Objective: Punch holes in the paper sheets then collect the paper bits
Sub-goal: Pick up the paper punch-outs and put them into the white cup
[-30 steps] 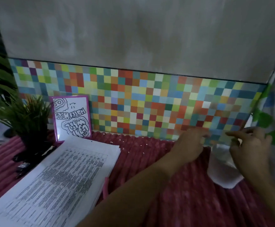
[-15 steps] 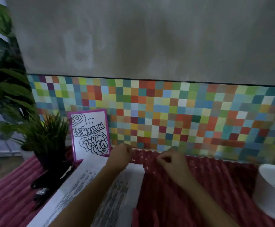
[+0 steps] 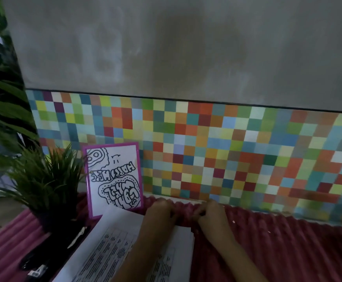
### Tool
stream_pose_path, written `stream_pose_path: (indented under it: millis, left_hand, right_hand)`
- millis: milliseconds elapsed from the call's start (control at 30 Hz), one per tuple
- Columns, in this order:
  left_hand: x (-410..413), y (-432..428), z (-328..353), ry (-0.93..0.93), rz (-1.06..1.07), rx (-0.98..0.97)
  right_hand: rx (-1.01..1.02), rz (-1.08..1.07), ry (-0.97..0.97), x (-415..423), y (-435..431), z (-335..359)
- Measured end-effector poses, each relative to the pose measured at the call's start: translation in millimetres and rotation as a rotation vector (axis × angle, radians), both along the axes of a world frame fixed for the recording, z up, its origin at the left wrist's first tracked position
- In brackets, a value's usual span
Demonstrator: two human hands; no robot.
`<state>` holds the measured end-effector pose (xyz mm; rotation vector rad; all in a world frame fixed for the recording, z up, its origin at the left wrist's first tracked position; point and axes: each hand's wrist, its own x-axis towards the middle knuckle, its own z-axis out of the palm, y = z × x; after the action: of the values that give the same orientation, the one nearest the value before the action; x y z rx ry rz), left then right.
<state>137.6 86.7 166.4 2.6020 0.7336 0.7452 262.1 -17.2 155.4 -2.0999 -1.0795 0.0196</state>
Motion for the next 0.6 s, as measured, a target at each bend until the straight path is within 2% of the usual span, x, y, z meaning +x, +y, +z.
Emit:
stream_pose_path:
  millis: [100, 233, 300, 367, 500, 600]
  left_hand:
    - [-4.2, 5.4, 2.4, -0.051, -0.013, -0.058]
    - [-7.1, 10.2, 4.4, -0.03, 0.008, -0.096]
    - [-7.9, 8.9, 5.6, -0.048, 0.005, -0.117]
    - [-9.8, 8.8, 7.7, -0.118, 0.009, -0.15]
    - [-15.9, 16.2, 23.2, -0.286, 0.157, -0.207]
    - [-12.6, 17.1, 33.7, -0.254, 0.212, -0.199]
  right_hand:
    - [0.083, -0.024, 0.039, -3.5, -3.0, 0.9]
    - [0.28, -0.133, 0.183, -2.5, -0.3, 2.7]
    - [0.314, -0.106, 0.172, -3.4, 3.2, -0.5]
    - [0.282, -0.075, 0.095, -5.2, 7.5, -6.9]
    - [0.132, -0.01, -0.052, -8.0, 12.7, -12.4]
    - [0.082, -0.072, -0.142, -11.3, 15.1, -19.2]
